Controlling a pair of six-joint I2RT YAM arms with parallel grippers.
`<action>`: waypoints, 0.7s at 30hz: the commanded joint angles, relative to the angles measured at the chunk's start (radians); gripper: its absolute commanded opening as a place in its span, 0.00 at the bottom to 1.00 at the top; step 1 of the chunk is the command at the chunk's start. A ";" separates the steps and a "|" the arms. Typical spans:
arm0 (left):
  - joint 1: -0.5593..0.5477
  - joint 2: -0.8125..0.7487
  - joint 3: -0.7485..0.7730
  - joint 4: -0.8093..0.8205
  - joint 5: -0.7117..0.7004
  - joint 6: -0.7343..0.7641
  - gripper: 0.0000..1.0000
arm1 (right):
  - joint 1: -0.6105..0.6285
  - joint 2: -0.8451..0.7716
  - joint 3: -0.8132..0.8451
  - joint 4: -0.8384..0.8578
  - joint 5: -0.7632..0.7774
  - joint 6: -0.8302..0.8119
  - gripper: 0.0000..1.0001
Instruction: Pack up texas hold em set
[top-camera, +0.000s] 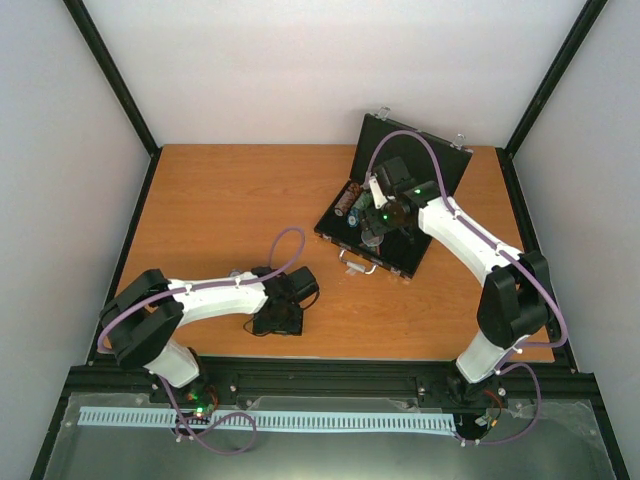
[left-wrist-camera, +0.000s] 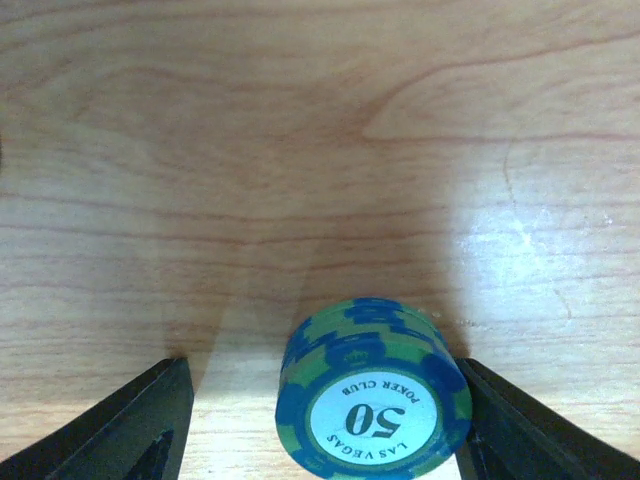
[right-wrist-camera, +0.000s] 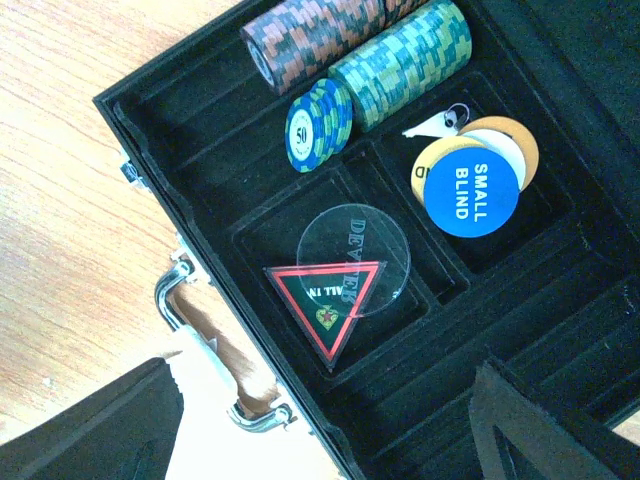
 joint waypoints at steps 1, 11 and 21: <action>-0.009 0.003 -0.027 0.003 0.010 -0.019 0.72 | 0.002 -0.031 -0.013 0.007 -0.002 -0.003 0.80; -0.009 0.047 -0.004 0.039 0.010 -0.010 0.70 | 0.002 -0.050 -0.030 0.005 0.012 -0.001 0.80; -0.009 0.088 -0.004 0.090 0.043 -0.013 0.56 | 0.002 -0.066 -0.050 0.007 0.017 -0.007 0.80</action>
